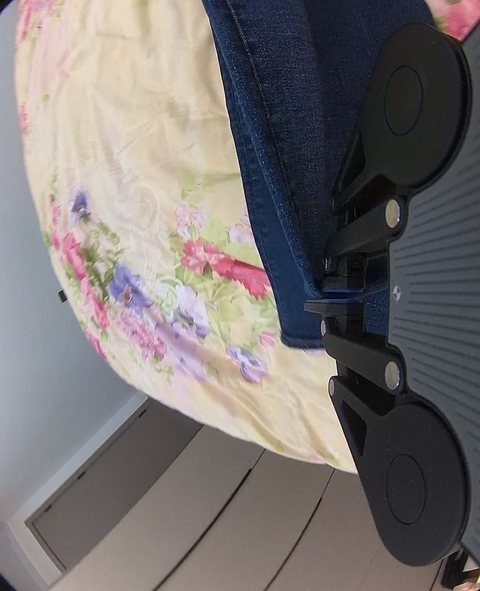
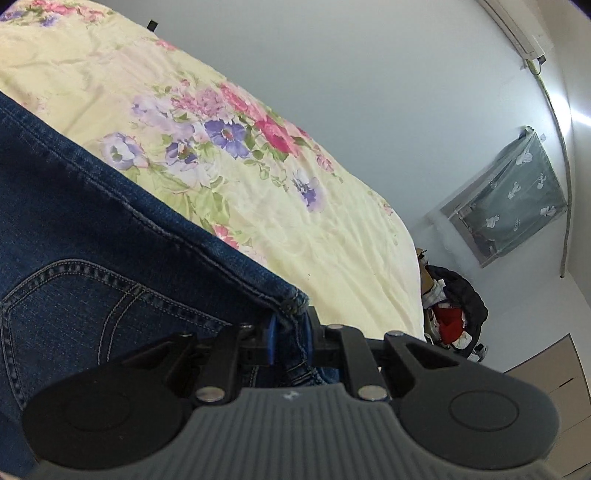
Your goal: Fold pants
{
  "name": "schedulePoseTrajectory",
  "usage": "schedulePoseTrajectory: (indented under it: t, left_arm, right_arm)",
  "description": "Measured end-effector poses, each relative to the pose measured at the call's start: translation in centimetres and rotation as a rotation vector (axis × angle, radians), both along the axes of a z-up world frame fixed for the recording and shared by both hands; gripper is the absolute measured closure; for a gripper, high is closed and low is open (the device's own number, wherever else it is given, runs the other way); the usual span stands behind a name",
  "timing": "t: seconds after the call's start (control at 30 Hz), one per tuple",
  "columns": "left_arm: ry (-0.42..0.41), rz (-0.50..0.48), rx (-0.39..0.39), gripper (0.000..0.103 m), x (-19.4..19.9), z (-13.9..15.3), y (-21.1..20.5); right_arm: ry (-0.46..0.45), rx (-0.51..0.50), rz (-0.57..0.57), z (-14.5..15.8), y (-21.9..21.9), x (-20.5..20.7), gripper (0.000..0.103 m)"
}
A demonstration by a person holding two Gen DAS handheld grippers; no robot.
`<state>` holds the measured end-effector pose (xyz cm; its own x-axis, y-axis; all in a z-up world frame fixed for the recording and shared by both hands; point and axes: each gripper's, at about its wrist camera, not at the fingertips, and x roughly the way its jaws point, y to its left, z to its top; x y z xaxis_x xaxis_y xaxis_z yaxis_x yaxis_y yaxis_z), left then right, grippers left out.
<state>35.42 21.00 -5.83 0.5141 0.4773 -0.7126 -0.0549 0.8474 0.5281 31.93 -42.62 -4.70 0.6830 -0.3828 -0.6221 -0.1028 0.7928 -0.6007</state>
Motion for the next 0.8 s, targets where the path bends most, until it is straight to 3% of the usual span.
schedulePoseTrajectory:
  t: [0.13, 0.3, 0.4, 0.47, 0.6, 0.73, 0.8]
  left_arm:
    - [0.063, -0.037, 0.030, 0.100, 3.3, -3.8, -0.3]
    - [0.137, -0.103, 0.006, 0.093, 4.7, -6.3, 0.7]
    - [0.164, -0.126, -0.058, 0.078, 5.0, -5.5, 2.3]
    - [0.160, -0.124, -0.051, 0.040, 5.0, -4.4, 3.3]
    - [0.171, -0.171, -0.064, 0.031, 4.8, -2.0, 4.3]
    - [0.201, -0.220, 0.054, 0.012, 4.9, -1.1, 3.7]
    - [0.201, -0.206, 0.106, 0.012, 5.3, -1.0, 3.6]
  right_arm:
    - [0.082, -0.028, -0.008, -4.7, 0.5, 4.2, 0.095]
    - [0.146, -0.052, -0.001, -8.2, 0.9, 5.4, 0.094]
    - [0.157, -0.080, 0.012, -8.9, 1.2, 5.6, 0.093]
    - [0.158, -0.087, 0.009, -9.0, 1.2, 5.8, 0.093]
    - [0.156, -0.092, -0.010, -8.7, 1.3, 5.4, 0.093]
    - [0.161, -0.103, -0.025, -8.9, 1.6, 5.6, 0.093]
    - [0.165, -0.104, -0.031, -9.0, 1.6, 5.7, 0.093]
